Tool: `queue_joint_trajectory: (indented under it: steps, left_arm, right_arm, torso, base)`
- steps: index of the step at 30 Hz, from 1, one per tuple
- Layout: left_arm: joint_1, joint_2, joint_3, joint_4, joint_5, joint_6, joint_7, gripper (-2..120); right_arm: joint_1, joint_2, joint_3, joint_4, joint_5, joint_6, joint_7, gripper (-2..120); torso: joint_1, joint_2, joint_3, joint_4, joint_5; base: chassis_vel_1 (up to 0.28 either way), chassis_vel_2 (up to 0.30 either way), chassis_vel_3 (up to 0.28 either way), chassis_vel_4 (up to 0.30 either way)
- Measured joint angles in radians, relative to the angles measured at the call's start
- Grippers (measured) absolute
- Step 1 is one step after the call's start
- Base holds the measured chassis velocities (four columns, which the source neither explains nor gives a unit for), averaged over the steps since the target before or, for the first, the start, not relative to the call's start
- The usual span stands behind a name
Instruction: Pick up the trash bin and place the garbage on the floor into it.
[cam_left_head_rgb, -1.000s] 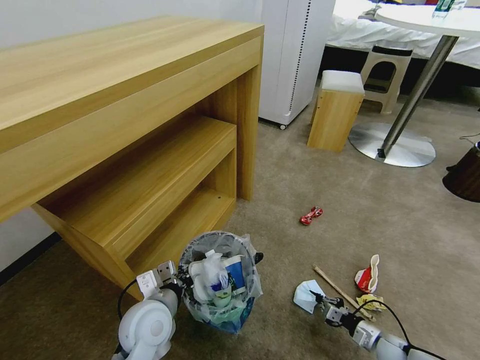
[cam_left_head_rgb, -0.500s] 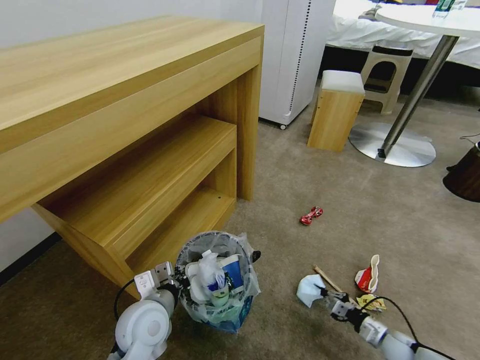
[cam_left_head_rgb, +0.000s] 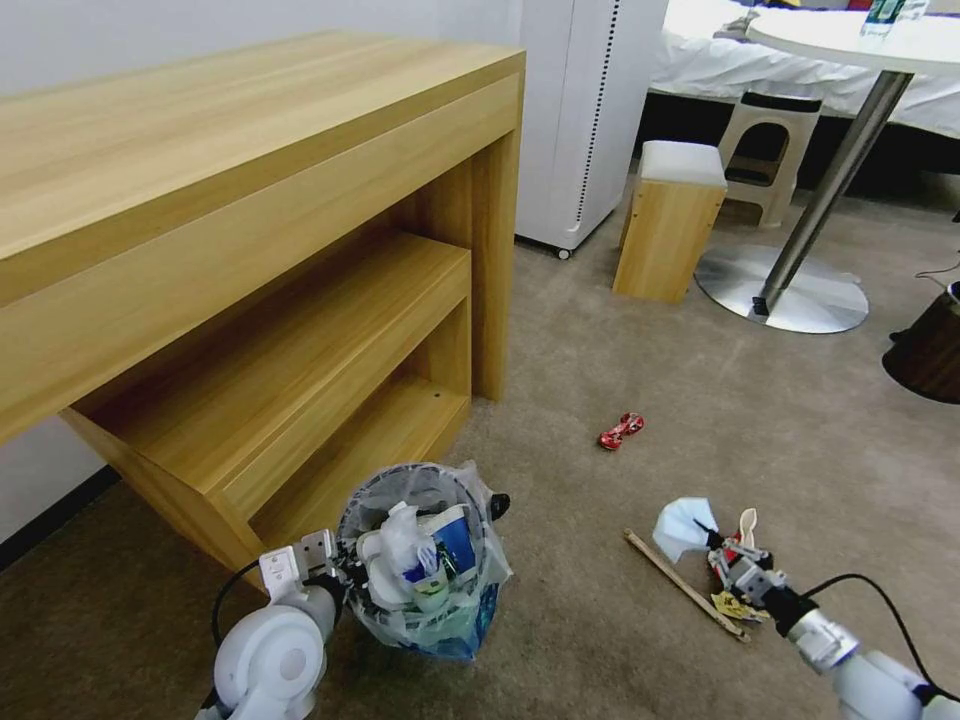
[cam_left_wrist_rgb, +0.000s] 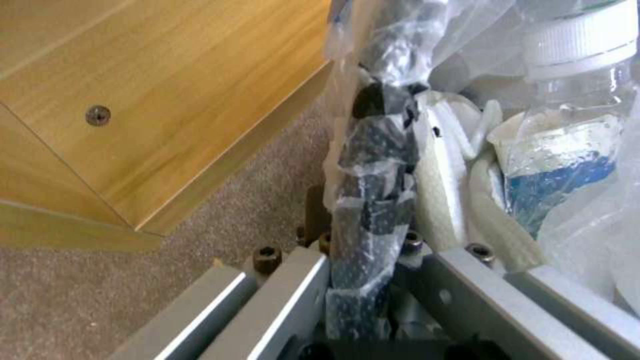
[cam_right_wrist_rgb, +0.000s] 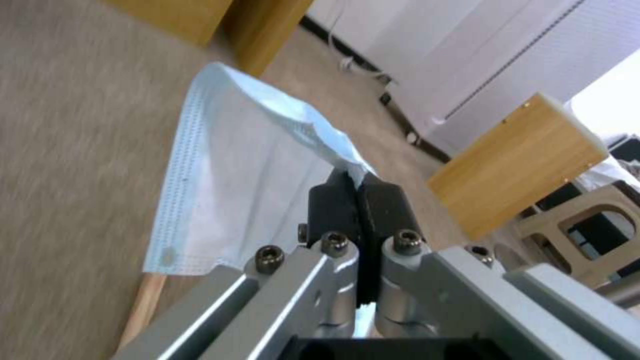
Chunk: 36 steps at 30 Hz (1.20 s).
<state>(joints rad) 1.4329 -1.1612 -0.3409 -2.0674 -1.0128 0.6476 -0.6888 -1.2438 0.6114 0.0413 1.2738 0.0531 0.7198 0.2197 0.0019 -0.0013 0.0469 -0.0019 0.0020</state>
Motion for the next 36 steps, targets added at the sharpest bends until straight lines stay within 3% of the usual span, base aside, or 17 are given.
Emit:
queue_joint_trajectory:
  steps: [9, 18, 23, 36]
  left_arm:
    - [0.004, 0.033, 0.009, -0.026, -0.032, 0.010, -0.018, 0]
    - [0.001, 0.040, 0.013, -0.033, -0.036, 0.012, -0.020, 0]
    - [-0.001, 0.040, 0.015, -0.031, -0.034, 0.011, -0.020, 0]
    - [-0.042, 0.044, 0.045, -0.003, -0.034, 0.007, -0.020, 0]
  right_arm:
    - [0.012, -0.056, 0.008, 0.167, 0.129, 0.020, -0.049, 0]
    - [0.017, -0.080, -0.007, 0.327, 0.172, -0.002, -0.054, 0]
    - [0.019, -0.083, -0.013, 0.350, 0.180, -0.002, -0.056, 0]
    - [0.090, -0.112, -0.119, 0.618, 0.334, -0.011, -0.134, 0]
  torso:
    - [0.000, 0.000, 0.000, 0.0001, -0.0001]
    - [0.000, 0.000, 0.000, 0.0002, 0.0002]
    - [0.000, 0.000, 0.000, 0.0001, 0.0005]
    - [0.000, 0.000, 0.000, 0.0002, 0.0005]
  base:
    - [0.000, 0.000, 0.000, 0.000]
    - [0.000, 0.000, 0.000, 0.000]
    - [0.000, 0.000, 0.000, 0.000]
    - [0.000, 0.000, 0.000, 0.000]
